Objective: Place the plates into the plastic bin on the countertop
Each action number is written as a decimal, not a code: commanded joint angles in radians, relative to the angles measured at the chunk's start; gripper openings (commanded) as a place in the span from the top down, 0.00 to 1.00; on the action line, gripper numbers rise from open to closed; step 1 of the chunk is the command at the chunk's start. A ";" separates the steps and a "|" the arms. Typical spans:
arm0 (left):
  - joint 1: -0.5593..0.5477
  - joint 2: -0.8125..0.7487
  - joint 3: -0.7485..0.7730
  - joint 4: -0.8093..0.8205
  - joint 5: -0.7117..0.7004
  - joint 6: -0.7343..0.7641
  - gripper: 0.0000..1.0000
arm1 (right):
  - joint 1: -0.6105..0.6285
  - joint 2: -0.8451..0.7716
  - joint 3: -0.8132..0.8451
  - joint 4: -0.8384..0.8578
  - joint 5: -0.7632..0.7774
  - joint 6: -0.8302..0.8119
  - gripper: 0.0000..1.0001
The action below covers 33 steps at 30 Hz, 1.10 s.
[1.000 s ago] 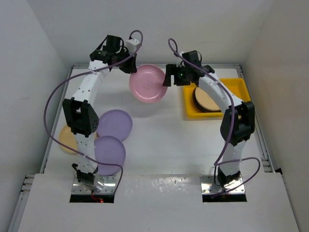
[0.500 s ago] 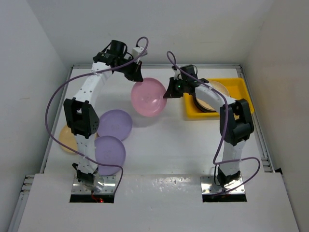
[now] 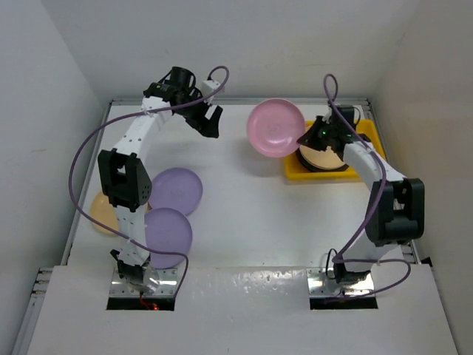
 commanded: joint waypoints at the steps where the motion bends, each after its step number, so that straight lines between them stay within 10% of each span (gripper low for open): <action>1: 0.000 -0.054 -0.002 -0.069 -0.086 0.117 0.07 | -0.121 -0.107 -0.038 0.010 0.039 0.043 1.00; 10: 0.009 -0.217 -0.286 -0.236 -0.227 0.395 0.20 | -0.407 -0.155 -0.120 -0.142 0.179 -0.042 1.00; 20: 0.029 -0.396 -0.634 -0.197 -0.333 0.507 0.20 | -0.445 0.086 0.090 -0.154 0.059 -0.052 0.98; 28: 0.029 -0.467 -0.939 -0.018 -0.514 0.571 0.19 | -0.433 0.181 0.172 -0.251 0.021 -0.110 0.51; 33: 0.011 -0.447 -1.028 0.093 -0.557 0.548 0.28 | -0.429 0.154 0.166 -0.294 0.040 -0.169 0.42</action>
